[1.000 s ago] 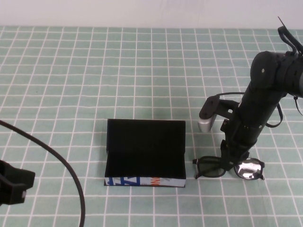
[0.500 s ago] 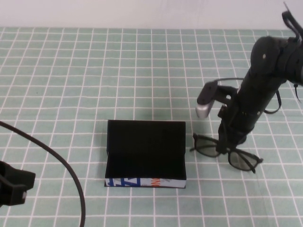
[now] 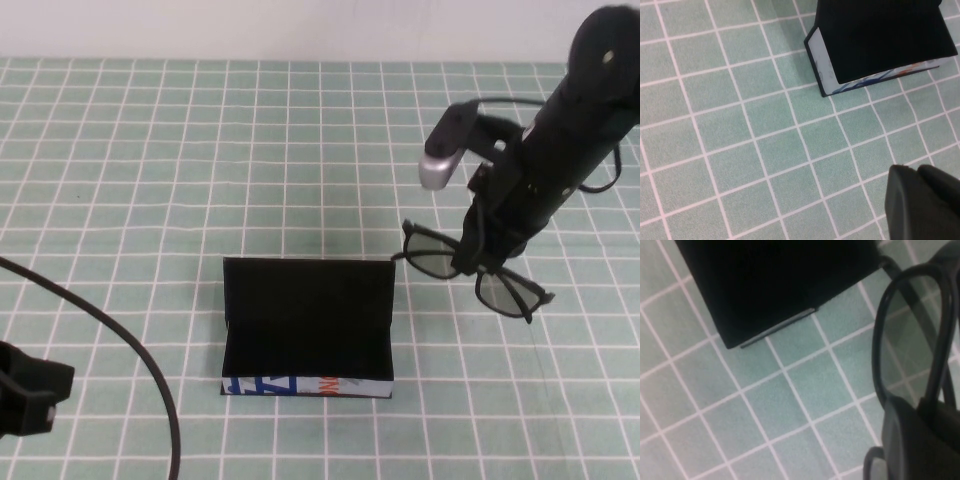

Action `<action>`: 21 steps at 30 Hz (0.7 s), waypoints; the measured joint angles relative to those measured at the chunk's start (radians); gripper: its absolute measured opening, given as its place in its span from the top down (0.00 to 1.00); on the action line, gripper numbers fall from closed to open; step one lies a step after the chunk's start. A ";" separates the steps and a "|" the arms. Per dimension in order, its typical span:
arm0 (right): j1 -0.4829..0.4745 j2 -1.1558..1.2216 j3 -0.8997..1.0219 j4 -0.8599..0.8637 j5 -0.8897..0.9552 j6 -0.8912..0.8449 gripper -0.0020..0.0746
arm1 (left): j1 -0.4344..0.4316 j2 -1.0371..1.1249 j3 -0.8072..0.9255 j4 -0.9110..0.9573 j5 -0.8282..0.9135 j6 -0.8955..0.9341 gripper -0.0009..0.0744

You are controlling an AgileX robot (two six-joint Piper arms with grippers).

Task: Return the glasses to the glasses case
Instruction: Place the glasses in the glasses case

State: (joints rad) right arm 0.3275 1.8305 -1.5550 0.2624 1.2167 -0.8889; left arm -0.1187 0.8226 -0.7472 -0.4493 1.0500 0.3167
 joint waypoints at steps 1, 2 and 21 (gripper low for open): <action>0.000 -0.010 -0.002 0.005 0.000 0.003 0.96 | 0.000 0.000 0.000 0.000 0.000 0.002 0.99; 0.000 -0.020 -0.002 0.010 0.002 0.003 0.96 | 0.000 0.000 0.000 0.000 0.000 0.002 0.99; 0.215 -0.017 -0.058 0.062 0.008 -0.014 0.96 | 0.000 0.000 0.000 0.000 0.000 0.004 0.99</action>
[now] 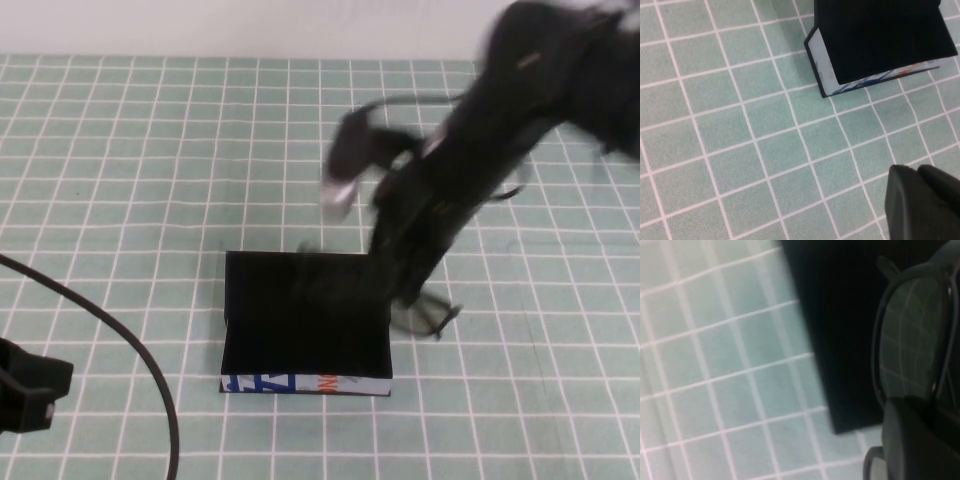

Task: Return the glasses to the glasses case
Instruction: Place the glasses in the glasses case

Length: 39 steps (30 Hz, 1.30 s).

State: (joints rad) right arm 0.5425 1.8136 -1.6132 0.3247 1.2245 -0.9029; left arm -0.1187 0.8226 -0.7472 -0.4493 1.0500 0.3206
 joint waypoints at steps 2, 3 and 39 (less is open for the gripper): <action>0.061 0.028 -0.007 -0.039 0.002 0.000 0.96 | 0.000 0.000 0.000 0.000 -0.002 0.000 0.99; 0.090 0.048 -0.015 -0.059 0.002 0.000 0.96 | 0.000 0.000 0.000 0.000 -0.002 0.000 0.99; 0.191 0.264 -0.187 -0.166 0.000 0.032 0.96 | 0.000 0.000 0.000 0.000 0.001 0.009 0.99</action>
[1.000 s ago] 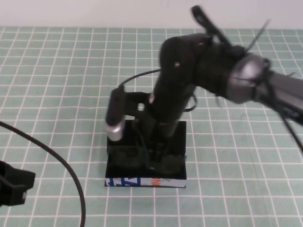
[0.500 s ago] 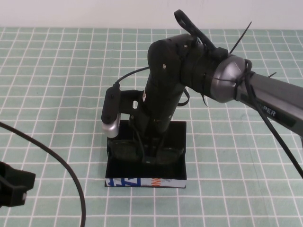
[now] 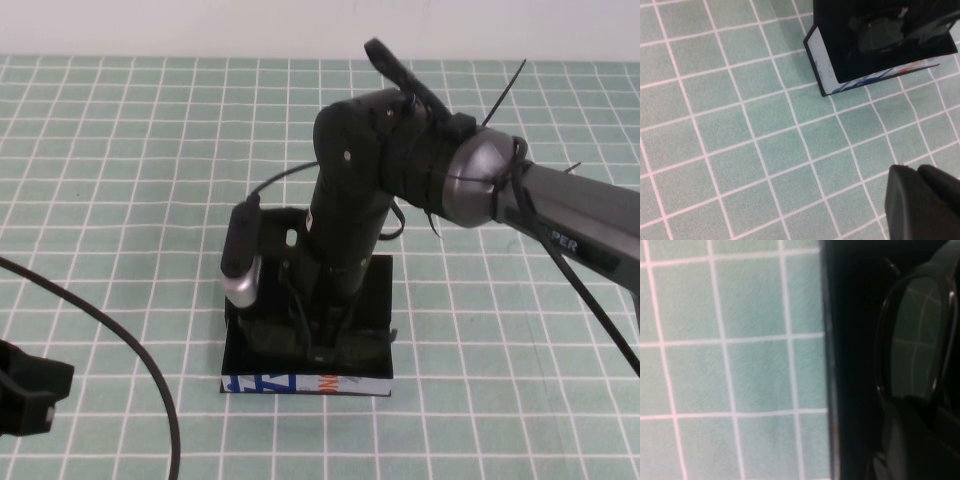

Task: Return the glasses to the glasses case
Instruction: Place the glasses in the glasses case

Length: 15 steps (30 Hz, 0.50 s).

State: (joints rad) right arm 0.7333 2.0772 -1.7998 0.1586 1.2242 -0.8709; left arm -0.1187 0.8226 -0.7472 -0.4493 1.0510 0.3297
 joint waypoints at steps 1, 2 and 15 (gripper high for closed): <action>0.000 0.000 0.010 0.002 0.000 0.000 0.96 | 0.000 0.000 0.000 0.000 0.000 0.000 0.99; 0.000 0.002 0.015 0.004 0.000 -0.002 0.96 | 0.000 0.000 0.000 0.000 0.000 0.001 0.99; 0.000 0.002 0.024 0.024 0.000 -0.037 0.95 | 0.000 0.000 0.000 0.000 0.000 0.002 0.99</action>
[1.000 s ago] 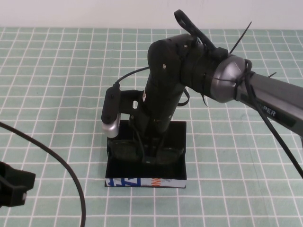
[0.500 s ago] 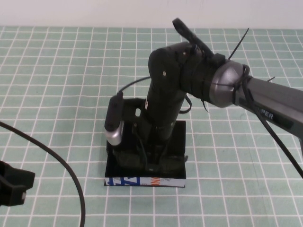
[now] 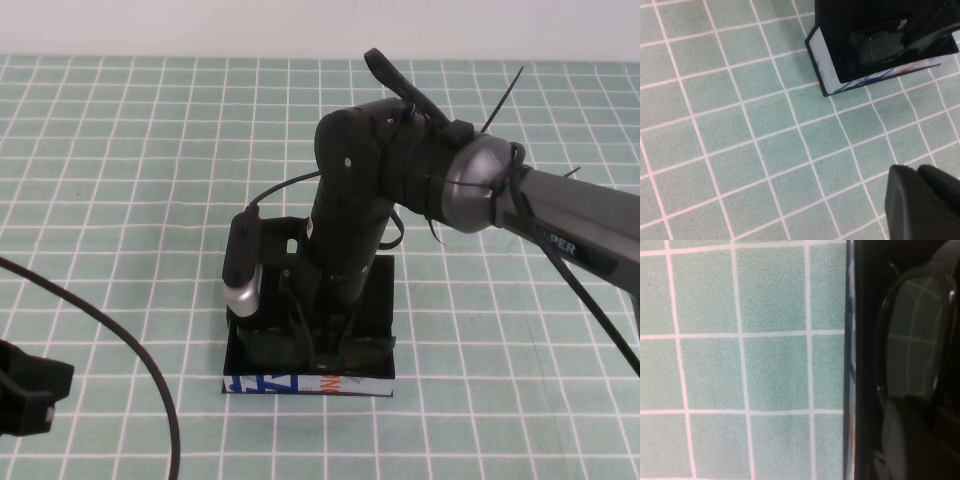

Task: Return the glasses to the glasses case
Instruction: Place the glasses in the glasses case

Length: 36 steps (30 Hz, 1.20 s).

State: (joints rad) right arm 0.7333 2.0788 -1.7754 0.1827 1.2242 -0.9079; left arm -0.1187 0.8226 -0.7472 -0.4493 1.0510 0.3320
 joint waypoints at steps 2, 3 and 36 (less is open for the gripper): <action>0.000 0.000 0.000 0.000 0.000 0.000 0.93 | 0.000 0.000 0.000 0.000 0.000 0.000 0.99; 0.000 0.000 0.000 0.000 0.000 0.000 0.92 | 0.000 0.000 0.000 0.000 0.000 0.000 0.99; -0.082 -0.085 -0.152 0.010 0.004 0.305 0.99 | -0.056 0.135 0.000 -0.197 -0.023 0.303 0.99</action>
State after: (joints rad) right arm 0.6512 1.9935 -1.9271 0.1924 1.2281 -0.6027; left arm -0.1748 0.9581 -0.7472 -0.6467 1.0284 0.6348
